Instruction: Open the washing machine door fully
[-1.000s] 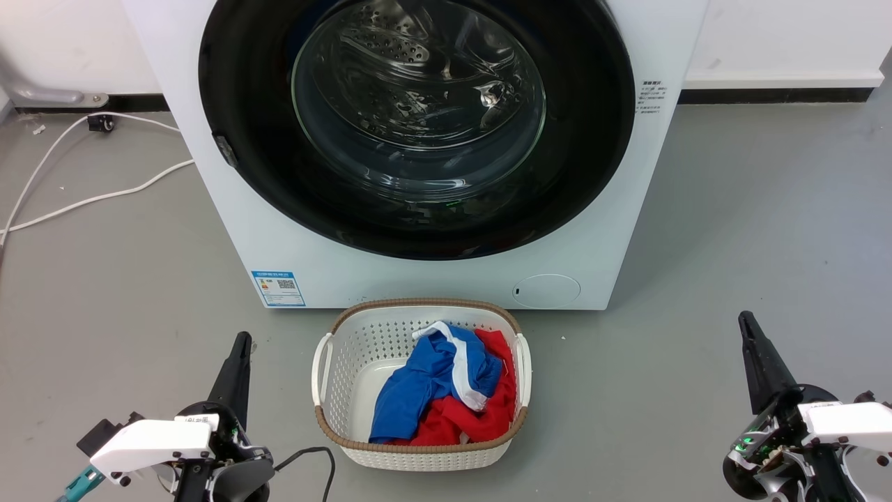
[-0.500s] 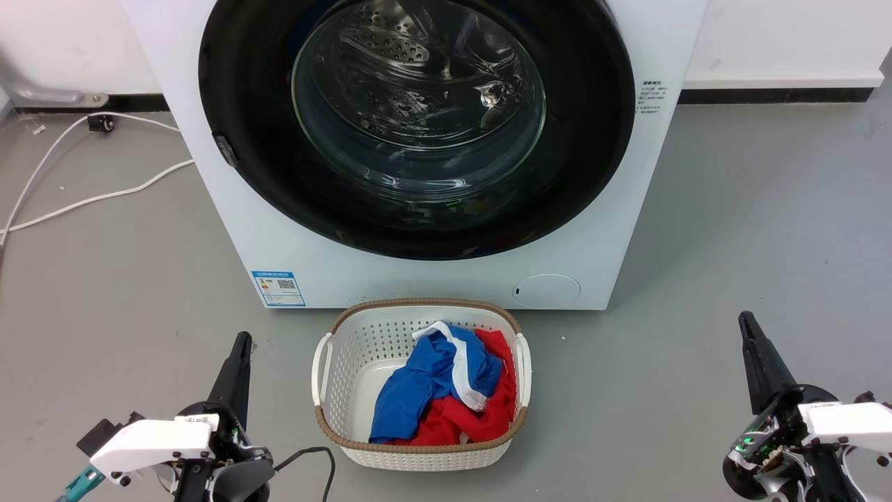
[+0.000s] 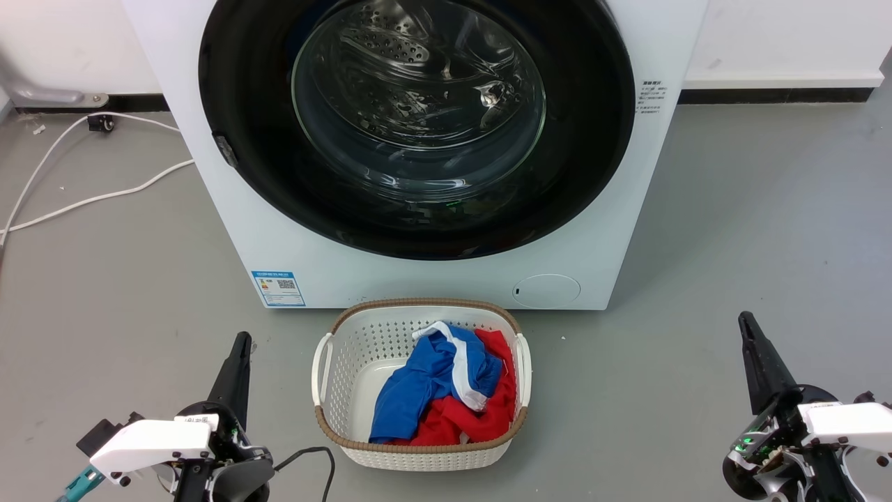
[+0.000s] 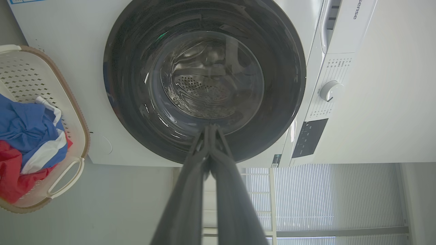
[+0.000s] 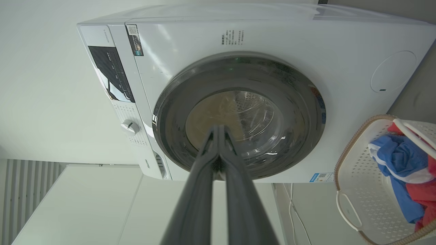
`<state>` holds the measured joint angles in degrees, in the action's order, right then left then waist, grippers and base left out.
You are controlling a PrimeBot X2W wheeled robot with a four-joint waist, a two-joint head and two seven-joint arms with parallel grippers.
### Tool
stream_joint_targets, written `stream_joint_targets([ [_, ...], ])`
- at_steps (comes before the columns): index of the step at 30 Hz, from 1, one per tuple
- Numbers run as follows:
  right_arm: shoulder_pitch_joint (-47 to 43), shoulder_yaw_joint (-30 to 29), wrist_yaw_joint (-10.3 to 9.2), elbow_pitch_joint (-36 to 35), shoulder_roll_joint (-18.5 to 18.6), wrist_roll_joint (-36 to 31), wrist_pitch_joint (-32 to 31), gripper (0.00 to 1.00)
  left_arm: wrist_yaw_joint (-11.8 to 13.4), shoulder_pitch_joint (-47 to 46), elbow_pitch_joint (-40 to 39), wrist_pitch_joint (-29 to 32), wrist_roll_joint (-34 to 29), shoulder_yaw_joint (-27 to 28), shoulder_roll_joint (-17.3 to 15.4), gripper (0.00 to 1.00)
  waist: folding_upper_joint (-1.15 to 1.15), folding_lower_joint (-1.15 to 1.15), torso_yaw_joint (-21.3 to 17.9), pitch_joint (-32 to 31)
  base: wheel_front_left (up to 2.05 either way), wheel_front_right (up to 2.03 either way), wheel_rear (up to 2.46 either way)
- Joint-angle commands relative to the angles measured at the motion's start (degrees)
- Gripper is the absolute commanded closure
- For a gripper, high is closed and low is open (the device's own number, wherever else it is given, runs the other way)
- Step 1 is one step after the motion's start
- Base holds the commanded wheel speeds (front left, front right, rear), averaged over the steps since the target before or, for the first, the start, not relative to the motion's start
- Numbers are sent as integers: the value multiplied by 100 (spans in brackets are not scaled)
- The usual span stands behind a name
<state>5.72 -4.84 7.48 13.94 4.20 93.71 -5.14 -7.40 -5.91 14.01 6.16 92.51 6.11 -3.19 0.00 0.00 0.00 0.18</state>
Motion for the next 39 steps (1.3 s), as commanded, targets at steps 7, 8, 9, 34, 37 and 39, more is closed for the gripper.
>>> stream_joint_targets([
  [7, 1, -15, 0, 2, -11, -1, -4, 0, 0, 0, 2, 0, -1, 2, 3, 0, 0, 0, 0, 0, 0, 0, 0],
  [8, -23, -9, 0, 36, -15, 1, 2, 0, 1, 21, 42, -4, 0, -4, 8, 0, 0, 0, 0, 0, 0, 0, 0],
  [9, -62, -8, 0, 94, -25, 1, 3, 0, 1, 64, 93, -4, 0, -14, 16, 0, 0, 0, 0, 0, 0, 0, 0],
  [34, -203, 385, 2, -423, 4, -2135, 632, 0, -4, 37, -414, -667, -2105, -738, -91, 0, 0, 0, 38, 9, 0, 0, 0],
  [37, -225, 373, 2, -510, -12, -2588, 659, 0, -4, 28, -475, -735, -2541, -773, -98, 0, 0, 0, 45, 15, 0, 0, 0],
  [39, -234, 374, 2, -569, -23, -2863, 662, 0, -4, 29, -531, -778, -2784, -802, -98, 0, 0, 0, 45, 20, 0, 0, 0],
])
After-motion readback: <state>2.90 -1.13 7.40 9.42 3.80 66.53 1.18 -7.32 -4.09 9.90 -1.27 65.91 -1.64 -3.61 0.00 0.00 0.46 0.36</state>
